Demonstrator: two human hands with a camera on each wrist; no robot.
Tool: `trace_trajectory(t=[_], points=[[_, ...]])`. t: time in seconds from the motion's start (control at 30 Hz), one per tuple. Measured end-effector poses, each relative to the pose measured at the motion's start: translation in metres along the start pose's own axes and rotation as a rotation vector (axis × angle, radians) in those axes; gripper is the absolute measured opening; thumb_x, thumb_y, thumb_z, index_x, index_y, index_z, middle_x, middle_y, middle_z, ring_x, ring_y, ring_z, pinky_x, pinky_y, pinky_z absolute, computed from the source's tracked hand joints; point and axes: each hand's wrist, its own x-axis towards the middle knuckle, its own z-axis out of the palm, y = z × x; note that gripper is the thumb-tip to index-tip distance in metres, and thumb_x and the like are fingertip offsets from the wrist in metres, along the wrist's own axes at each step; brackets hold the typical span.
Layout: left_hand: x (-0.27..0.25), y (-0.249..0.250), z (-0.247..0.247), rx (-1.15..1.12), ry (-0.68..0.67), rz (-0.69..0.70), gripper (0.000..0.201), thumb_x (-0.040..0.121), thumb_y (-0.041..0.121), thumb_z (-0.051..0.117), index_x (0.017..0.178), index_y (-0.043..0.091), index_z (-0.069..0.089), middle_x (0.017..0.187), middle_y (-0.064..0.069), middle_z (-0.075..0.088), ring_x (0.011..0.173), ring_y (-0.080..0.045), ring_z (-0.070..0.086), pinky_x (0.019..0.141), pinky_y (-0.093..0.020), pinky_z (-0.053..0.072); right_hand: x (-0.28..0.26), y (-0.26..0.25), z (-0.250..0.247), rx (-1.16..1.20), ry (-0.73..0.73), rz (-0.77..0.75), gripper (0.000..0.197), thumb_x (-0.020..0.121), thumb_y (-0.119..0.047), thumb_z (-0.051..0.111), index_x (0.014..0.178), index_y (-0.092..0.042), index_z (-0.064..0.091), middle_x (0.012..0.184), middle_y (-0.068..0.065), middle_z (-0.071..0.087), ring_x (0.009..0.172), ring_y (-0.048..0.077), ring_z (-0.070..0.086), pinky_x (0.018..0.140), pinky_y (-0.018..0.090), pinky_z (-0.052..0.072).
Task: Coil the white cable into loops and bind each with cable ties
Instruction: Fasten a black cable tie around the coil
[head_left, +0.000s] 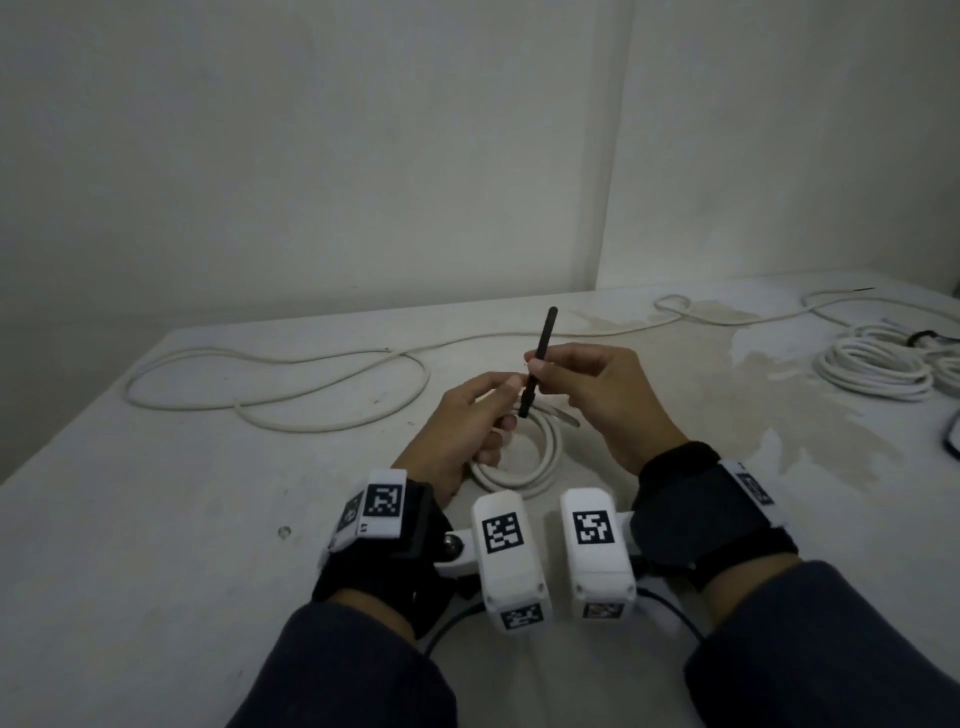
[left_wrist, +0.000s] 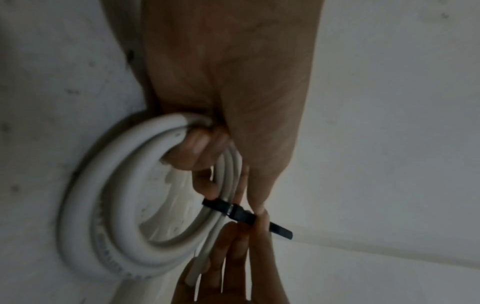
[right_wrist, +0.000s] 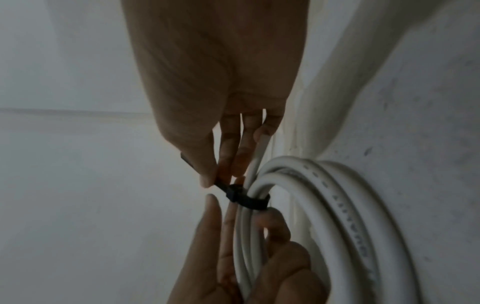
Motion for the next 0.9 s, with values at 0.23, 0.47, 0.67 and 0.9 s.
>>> trace_trajectory(t=[0.23, 0.47, 0.67, 0.9], points=[[-0.005, 0.003, 0.005, 0.200, -0.014, 0.145, 0.023, 0.091, 0.029, 0.063, 0.071, 0.018, 0.062, 0.059, 0.006, 0.053, 0.040, -0.005, 0.034, 0.039, -0.017, 0.026, 0.003, 0.003, 0.002, 0.027, 0.123, 0.066, 0.002, 0.081, -0.002, 0.070, 0.080, -0.002, 0.072, 0.070, 0.004, 0.067, 0.057, 0.003, 0.061, 0.049, 0.006, 0.041], [-0.004, 0.005, 0.009, 0.252, -0.052, 0.087, 0.024, 0.089, 0.028, 0.065, 0.070, 0.016, 0.058, 0.070, -0.004, 0.054, 0.047, -0.008, 0.036, 0.043, -0.019, 0.027, 0.003, 0.012, 0.002, 0.179, 0.218, 0.263, 0.011, 0.076, 0.004, 0.070, 0.070, -0.005, 0.071, 0.067, 0.005, 0.067, 0.065, 0.017, 0.057, 0.049, 0.017, 0.043], [-0.005, 0.003, 0.012, 0.258, 0.057, 0.098, 0.036, 0.089, 0.035, 0.064, 0.074, 0.003, 0.061, 0.070, -0.013, 0.044, 0.049, -0.013, 0.031, 0.042, -0.020, 0.025, 0.001, 0.004, -0.003, 0.125, 0.116, 0.292, 0.021, 0.077, -0.002, 0.072, 0.060, -0.013, 0.066, 0.058, -0.002, 0.063, 0.060, 0.012, 0.056, 0.057, 0.023, 0.038], [-0.006, 0.002, 0.012, 0.280, 0.054, 0.100, 0.030, 0.087, 0.029, 0.067, 0.072, 0.004, 0.063, 0.060, -0.005, 0.046, 0.044, -0.010, 0.032, 0.039, -0.019, 0.025, -0.002, 0.003, -0.003, 0.172, 0.136, 0.319, 0.014, 0.079, 0.000, 0.070, 0.068, -0.008, 0.068, 0.062, 0.003, 0.063, 0.061, 0.013, 0.056, 0.051, 0.020, 0.039]])
